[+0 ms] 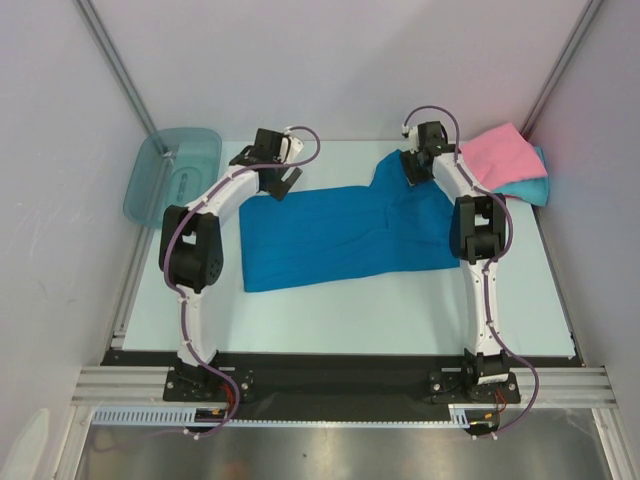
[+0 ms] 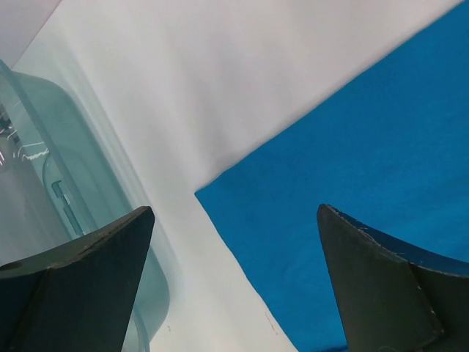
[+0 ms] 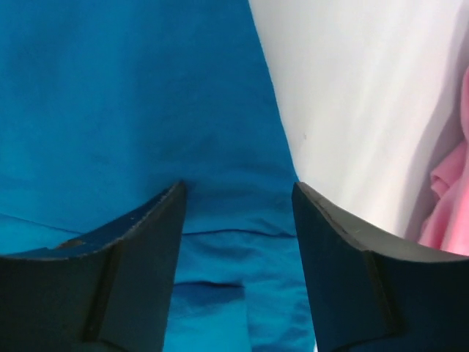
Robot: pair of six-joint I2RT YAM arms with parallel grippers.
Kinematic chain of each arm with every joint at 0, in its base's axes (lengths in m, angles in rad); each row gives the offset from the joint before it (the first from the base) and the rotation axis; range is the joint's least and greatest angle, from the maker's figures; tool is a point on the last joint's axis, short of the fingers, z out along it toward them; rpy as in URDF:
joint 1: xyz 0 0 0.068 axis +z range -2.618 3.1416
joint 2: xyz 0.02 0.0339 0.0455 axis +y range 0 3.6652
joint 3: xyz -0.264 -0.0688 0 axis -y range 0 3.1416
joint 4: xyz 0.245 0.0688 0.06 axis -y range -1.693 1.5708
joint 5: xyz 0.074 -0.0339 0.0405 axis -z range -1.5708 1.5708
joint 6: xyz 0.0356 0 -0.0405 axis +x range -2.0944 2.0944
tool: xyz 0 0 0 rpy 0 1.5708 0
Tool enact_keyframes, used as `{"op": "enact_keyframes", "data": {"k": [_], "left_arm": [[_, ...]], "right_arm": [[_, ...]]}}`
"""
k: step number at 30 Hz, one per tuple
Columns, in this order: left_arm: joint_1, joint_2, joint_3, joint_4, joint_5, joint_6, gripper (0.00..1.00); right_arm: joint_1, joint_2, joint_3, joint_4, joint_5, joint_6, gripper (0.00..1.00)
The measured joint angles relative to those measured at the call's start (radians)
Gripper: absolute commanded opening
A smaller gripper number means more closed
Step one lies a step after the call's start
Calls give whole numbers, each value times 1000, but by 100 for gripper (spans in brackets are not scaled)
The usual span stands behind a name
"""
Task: Fold and stack the t-shirts
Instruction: Fold the tshirt
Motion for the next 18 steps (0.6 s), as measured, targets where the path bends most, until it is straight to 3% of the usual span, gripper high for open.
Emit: {"op": "enact_keyframes", "data": {"k": [6,12,18], "left_arm": [[0,1,-16,-2,-8,24,100],[11,28,-6,-15,-33,16,100],[79,106,61,-88,52,-65,98]], "right_arm": [[0,0,1,5,7,-5,77],[5,0,1,8,22,-12,79],[18,-6,-5,10,36,-27,79]]}}
